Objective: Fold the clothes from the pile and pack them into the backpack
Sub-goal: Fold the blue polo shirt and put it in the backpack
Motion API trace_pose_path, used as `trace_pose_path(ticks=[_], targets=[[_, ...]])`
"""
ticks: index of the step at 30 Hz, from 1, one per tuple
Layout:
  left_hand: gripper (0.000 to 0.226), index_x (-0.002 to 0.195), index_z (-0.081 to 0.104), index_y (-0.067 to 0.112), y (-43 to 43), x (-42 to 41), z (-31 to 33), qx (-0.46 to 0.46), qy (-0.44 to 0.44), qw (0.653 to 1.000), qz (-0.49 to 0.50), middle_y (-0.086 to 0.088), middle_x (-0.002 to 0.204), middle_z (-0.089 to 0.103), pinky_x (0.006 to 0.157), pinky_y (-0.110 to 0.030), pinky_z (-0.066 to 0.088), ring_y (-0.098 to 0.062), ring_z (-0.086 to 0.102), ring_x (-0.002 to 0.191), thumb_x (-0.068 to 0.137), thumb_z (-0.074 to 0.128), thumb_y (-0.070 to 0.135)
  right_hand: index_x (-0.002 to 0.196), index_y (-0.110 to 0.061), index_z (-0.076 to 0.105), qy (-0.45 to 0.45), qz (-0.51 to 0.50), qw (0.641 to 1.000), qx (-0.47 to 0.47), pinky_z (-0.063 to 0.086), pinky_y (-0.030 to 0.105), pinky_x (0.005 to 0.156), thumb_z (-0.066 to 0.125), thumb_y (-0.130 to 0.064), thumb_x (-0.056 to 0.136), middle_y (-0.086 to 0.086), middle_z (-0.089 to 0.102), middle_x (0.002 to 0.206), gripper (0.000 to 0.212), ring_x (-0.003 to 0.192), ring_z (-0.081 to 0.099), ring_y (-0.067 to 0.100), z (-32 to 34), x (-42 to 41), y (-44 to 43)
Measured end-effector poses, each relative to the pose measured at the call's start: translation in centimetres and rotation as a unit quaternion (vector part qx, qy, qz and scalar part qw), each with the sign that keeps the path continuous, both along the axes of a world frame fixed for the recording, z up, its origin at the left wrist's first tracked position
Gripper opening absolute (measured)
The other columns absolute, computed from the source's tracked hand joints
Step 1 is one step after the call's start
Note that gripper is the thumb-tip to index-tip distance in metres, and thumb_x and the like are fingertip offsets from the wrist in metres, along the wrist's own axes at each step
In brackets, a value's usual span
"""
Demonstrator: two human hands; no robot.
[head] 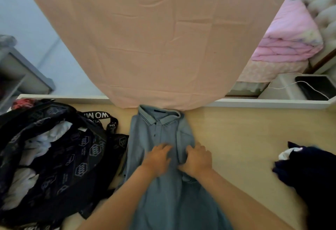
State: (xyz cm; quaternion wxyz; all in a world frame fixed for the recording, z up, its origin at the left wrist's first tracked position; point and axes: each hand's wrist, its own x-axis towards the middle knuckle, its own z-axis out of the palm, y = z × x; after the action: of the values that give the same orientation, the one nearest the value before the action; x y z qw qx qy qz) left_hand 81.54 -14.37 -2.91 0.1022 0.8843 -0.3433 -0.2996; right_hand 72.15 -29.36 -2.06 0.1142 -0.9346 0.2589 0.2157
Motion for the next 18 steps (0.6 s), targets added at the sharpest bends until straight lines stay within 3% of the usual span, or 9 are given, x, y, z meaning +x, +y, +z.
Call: trace_pose_path(ticks=[3,5,7,9,11,14,16,18], targets=[[0.056,0.151,0.03,0.024,1.1,-0.4,-0.9,0.036,-0.013,0.999,-0.038,-0.003,0.158,0.022,0.117,-0.046,0.024,-0.024,0.017,0.146,0.099,0.049,0.035,0.11,-0.022,0.066,-0.015,-0.006,1.0,-0.023,0.039,0.035,0.087,0.056,-0.035,0.089,0.006,0.059,0.121,0.027,0.111,0.051,0.027,-0.1,0.6,-0.7],[0.056,0.149,0.033,0.03,1.4,-0.6,-1.3,0.042,-0.072,0.995,-0.062,-0.002,0.158,0.021,0.119,-0.046,0.016,-0.025,0.013,0.147,0.097,0.049,0.041,0.107,-0.016,0.068,-0.112,-0.109,0.987,0.033,0.042,0.033,0.081,0.048,-0.022,0.093,0.009,0.068,0.111,0.025,0.103,0.06,0.03,0.7,1.1,-2.4],[0.058,0.149,0.031,0.036,1.5,-0.9,-1.6,0.04,-0.093,0.993,-0.058,-0.001,0.161,0.012,0.121,-0.048,0.004,-0.027,0.002,0.149,0.095,0.049,0.046,0.107,-0.008,0.064,-0.204,-0.222,0.951,0.066,0.046,0.036,0.075,0.043,-0.016,0.096,0.017,0.069,0.105,0.024,0.097,0.063,0.037,2.1,2.0,-5.3],[0.064,0.151,0.023,0.041,1.1,-1.4,-2.0,0.039,-0.05,0.996,-0.06,0.003,0.164,0.0,0.121,-0.048,-0.002,-0.028,-0.009,0.15,0.094,0.049,0.052,0.107,-0.008,0.057,-0.264,-0.265,0.927,0.007,0.045,0.04,0.072,0.043,-0.017,0.098,0.021,0.066,0.103,0.019,0.095,0.063,0.041,3.8,2.6,-8.7],[0.071,0.152,0.017,0.044,-0.3,-2.4,-1.8,0.029,0.007,0.996,-0.083,0.007,0.164,-0.006,0.122,-0.049,-0.001,-0.028,-0.016,0.149,0.092,0.052,0.054,0.117,-0.011,0.052,-0.271,-0.221,0.93,-0.111,0.042,0.044,0.077,0.054,-0.025,0.095,0.02,0.06,0.111,0.026,0.1,0.059,0.042,4.9,2.7,-11.9],[0.075,0.154,0.014,0.041,-2.5,-3.5,-1.2,-0.002,0.081,0.994,-0.076,0.007,0.164,0.001,0.122,-0.048,0.008,-0.026,-0.013,0.15,0.091,0.055,0.051,0.137,-0.013,0.047,-0.139,-0.079,0.957,-0.241,0.034,0.054,0.099,0.079,-0.023,0.068,0.023,0.045,0.136,0.077,0.122,0.043,0.04,3.8,2.3,-13.0],[0.065,0.153,0.025,0.032,-3.3,-3.5,-1.2,-0.05,0.056,0.996,-0.041,0.002,0.162,0.016,0.12,-0.042,0.018,-0.024,0.006,0.15,0.095,0.054,0.039,0.132,-0.016,0.054,-0.142,0.012,0.967,-0.212,0.037,0.054,0.101,0.082,-0.014,0.057,0.023,0.043,0.143,0.08,0.126,0.041,0.039,3.0,2.0,-10.5],[0.048,0.14,0.048,0.021,-3.1,-2.9,-0.8,-0.135,-0.035,0.99,0.022,-0.003,0.146,0.042,0.107,-0.039,0.034,-0.026,0.038,0.135,0.093,0.054,0.018,0.14,-0.022,0.048,-0.118,0.088,0.984,-0.102,0.034,0.047,0.108,0.075,-0.025,0.076,0.017,0.032,0.154,0.07,0.136,0.035,0.035,1.5,1.5,-6.6]])
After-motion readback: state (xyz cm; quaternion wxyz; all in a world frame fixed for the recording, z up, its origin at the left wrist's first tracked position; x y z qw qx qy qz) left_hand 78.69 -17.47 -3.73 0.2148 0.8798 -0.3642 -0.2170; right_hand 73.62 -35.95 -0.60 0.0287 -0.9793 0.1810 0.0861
